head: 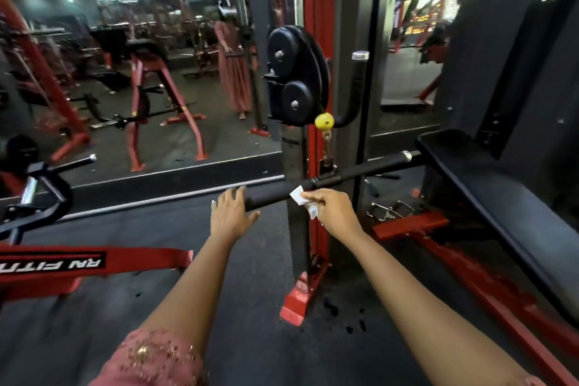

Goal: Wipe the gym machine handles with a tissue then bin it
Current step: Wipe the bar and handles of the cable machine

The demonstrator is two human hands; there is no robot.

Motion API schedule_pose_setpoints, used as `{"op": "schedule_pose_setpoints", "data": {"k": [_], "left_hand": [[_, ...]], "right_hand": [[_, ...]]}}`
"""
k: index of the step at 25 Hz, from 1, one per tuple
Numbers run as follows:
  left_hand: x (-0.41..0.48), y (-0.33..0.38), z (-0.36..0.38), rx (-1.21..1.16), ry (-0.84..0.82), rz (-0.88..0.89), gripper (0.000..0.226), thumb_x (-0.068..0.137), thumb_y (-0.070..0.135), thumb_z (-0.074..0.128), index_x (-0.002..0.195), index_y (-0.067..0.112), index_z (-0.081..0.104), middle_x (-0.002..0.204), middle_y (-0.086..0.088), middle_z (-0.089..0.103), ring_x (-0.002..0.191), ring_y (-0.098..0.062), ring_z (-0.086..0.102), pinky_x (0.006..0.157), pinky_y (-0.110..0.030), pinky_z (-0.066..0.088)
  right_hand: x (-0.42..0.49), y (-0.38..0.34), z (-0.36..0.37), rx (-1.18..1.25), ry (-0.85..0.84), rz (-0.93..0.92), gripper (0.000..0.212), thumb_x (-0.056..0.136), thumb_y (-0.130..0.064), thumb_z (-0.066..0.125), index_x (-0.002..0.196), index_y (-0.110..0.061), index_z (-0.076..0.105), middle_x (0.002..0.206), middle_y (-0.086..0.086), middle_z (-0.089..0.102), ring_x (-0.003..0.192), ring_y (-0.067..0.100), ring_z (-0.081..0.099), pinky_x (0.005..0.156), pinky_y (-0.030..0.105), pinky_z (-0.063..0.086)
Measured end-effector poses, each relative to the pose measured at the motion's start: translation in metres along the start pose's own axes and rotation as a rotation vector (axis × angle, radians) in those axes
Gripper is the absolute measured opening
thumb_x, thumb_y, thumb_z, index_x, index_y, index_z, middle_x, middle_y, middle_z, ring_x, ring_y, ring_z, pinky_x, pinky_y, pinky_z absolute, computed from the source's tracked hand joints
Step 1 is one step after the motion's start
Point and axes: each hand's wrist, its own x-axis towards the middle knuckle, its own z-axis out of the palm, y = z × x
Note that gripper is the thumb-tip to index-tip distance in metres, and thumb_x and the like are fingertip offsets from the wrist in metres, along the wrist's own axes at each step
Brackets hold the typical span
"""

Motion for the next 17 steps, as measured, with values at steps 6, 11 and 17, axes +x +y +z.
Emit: {"op": "schedule_pose_setpoints", "data": {"k": [6, 11, 17], "left_hand": [[0.025, -0.047, 0.011, 0.126, -0.108, -0.009, 0.073, 0.082, 0.049, 0.059, 0.142, 0.019, 0.028, 0.141, -0.010, 0.039, 0.132, -0.029, 0.032, 0.113, -0.049, 0.019], [0.025, -0.071, 0.015, -0.106, -0.056, 0.076, 0.051, 0.081, 0.034, 0.067, 0.125, 0.013, 0.053, 0.119, -0.009, 0.061, 0.112, -0.028, 0.053, 0.101, -0.036, 0.033], [0.000, -0.066, 0.007, -0.437, 0.018, 0.024, 0.046, 0.071, 0.024, 0.078, 0.112, 0.008, 0.063, 0.108, -0.008, 0.067, 0.100, -0.022, 0.061, 0.083, -0.019, 0.037]], "right_hand": [[0.047, -0.014, 0.030, 0.049, -0.002, -0.033, 0.040, 0.081, 0.010, 0.045, 0.109, -0.006, 0.067, 0.108, 0.011, 0.066, 0.103, 0.021, 0.059, 0.083, 0.010, 0.039], [0.058, -0.006, 0.044, 0.122, 0.114, 0.031, 0.045, 0.079, 0.016, 0.040, 0.109, -0.005, 0.067, 0.109, 0.007, 0.066, 0.090, 0.010, 0.057, 0.072, -0.007, 0.034], [0.048, -0.016, 0.102, 0.016, 0.266, -0.116, 0.045, 0.073, 0.017, 0.047, 0.108, -0.003, 0.066, 0.109, 0.009, 0.067, 0.103, 0.015, 0.060, 0.095, 0.001, 0.029]]}}
